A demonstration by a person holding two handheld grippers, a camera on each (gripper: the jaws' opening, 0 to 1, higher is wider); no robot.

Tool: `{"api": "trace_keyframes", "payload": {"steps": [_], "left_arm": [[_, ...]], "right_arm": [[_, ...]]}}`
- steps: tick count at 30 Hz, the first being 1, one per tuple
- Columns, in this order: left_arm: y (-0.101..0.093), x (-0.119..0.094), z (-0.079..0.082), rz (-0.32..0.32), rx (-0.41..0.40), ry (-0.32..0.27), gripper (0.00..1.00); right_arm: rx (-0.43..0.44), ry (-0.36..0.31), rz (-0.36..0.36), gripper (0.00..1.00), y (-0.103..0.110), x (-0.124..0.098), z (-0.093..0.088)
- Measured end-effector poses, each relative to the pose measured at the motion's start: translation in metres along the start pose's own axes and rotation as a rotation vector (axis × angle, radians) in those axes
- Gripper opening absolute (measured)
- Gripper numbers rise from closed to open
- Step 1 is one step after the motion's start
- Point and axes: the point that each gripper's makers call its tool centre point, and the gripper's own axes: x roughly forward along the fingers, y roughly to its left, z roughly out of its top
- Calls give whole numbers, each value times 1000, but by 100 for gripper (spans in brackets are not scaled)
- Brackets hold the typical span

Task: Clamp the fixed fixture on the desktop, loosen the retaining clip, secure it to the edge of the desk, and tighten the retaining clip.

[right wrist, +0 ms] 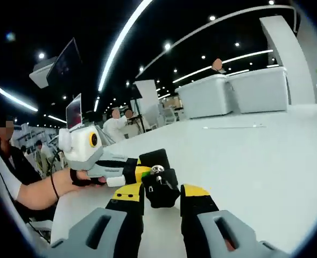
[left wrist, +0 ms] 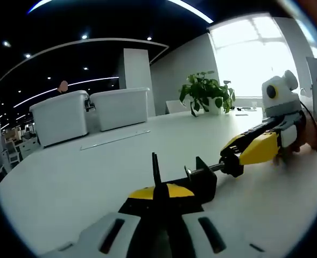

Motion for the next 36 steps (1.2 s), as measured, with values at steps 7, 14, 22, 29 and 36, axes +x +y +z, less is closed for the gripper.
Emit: {"api": "trace_keyframes", "payload": {"steps": [7, 14, 22, 29, 36], "left_arm": [[0, 0, 0, 0, 0, 0, 5], [-1, -1, 0, 2, -1, 0, 5], [-1, -2, 0, 4, 0, 0, 5], [0, -3, 0, 9, 0, 0, 5], [0, -2, 0, 9, -1, 1, 5]], "right_arm": [[49, 8, 3, 25, -2, 3, -1], [-20, -14, -4, 24, 0, 3, 0], [-586, -33, -108, 24, 15, 2, 4], [-819, -25, -162, 24, 20, 5, 1], [-612, -43, -128, 25, 16, 2, 4]]}}
